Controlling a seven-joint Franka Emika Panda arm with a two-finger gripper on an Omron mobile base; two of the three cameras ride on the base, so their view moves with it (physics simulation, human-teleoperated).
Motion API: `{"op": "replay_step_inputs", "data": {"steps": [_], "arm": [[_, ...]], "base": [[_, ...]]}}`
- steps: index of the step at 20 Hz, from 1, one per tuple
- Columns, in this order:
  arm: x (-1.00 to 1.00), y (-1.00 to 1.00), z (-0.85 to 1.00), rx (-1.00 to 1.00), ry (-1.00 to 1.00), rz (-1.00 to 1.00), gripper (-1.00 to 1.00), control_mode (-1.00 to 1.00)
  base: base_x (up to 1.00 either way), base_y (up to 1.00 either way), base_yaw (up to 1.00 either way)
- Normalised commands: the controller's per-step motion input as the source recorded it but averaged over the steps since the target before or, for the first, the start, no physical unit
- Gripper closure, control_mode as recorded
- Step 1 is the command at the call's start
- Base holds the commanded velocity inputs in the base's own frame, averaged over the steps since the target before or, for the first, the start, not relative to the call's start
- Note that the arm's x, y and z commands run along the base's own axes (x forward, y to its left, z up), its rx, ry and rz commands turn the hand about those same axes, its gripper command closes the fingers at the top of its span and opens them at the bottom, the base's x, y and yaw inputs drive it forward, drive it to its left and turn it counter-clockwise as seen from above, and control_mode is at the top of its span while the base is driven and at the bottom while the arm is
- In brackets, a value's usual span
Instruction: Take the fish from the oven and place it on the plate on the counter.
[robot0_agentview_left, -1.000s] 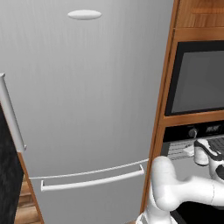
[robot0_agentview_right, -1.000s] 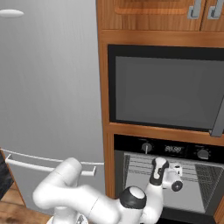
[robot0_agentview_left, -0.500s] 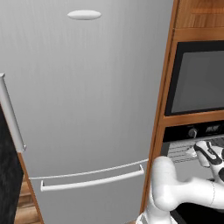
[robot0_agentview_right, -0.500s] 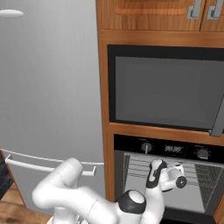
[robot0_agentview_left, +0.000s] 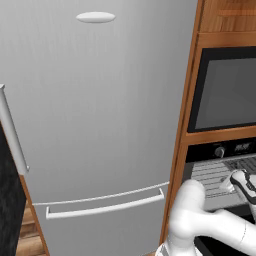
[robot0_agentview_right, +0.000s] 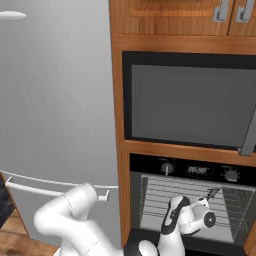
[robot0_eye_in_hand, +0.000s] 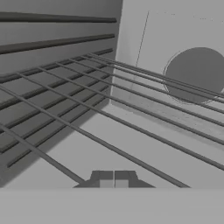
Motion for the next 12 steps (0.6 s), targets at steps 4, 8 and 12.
{"op": "replay_step_inputs", "data": {"steps": [4,8,12], "arm": [[-1.00,0.64,-1.00,0.00,0.09,0.17,1.00,-1.00],[-1.00,0.68,-1.00,0.00,0.09,0.14,1.00,-1.00],[-1.00,0.79,-1.00,-0.03,0.11,0.12,1.00,-1.00]], "base": [[0.00,0.00,0.00],[0.00,0.00,0.00],[0.00,0.00,0.00]]}}
